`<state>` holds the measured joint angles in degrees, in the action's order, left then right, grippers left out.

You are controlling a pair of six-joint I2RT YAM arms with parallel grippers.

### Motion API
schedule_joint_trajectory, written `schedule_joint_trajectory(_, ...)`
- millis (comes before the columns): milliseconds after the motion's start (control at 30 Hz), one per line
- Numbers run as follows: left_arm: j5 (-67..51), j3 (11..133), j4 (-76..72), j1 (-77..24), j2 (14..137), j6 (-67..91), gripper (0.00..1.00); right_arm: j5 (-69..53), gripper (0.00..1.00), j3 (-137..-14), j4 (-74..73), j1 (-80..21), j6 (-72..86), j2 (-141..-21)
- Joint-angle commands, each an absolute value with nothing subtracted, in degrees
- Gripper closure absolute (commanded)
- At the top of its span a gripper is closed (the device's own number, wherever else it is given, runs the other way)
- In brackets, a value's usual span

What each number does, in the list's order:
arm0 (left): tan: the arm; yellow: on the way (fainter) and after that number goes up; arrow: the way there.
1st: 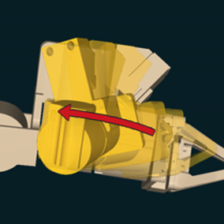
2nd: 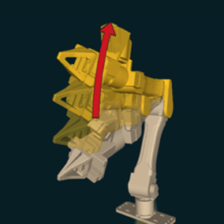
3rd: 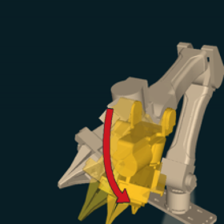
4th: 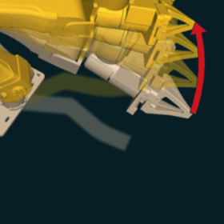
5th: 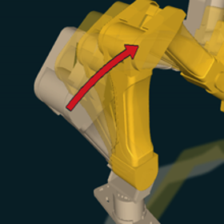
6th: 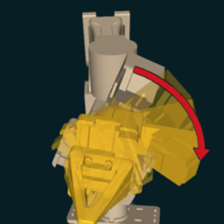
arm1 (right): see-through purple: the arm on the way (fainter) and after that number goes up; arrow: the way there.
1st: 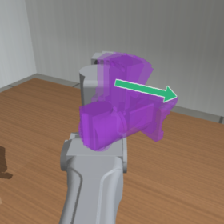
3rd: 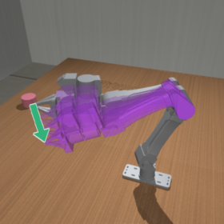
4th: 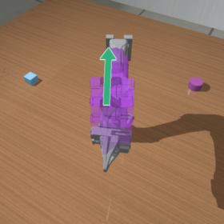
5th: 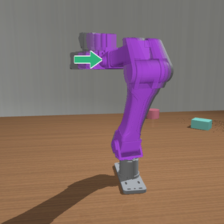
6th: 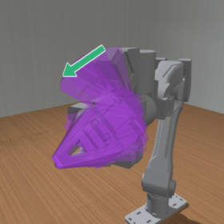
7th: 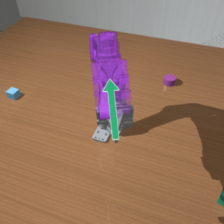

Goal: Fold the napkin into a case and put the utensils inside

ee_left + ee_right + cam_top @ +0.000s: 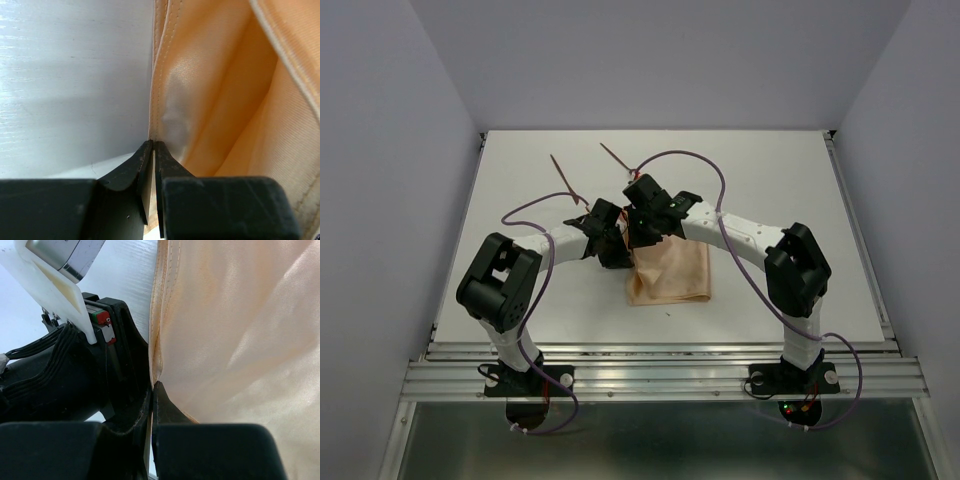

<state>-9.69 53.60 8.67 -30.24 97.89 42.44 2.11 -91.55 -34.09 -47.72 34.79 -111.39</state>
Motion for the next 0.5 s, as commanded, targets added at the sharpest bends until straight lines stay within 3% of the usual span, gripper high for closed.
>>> schedule_joint_trajectory(0, -8.17, 52.91, 8.44, -29.79, 98.70, 41.40, 0.82, 0.62, 0.99, -93.08, -32.43, -48.16, 35.59, -110.74)
schedule_joint_trajectory(467, -8.26, 52.74, 8.00, -29.79, 100.11, 41.13, 0.82, 2.72, 0.99, -89.12, -34.45, -48.69, 38.93, -107.22)
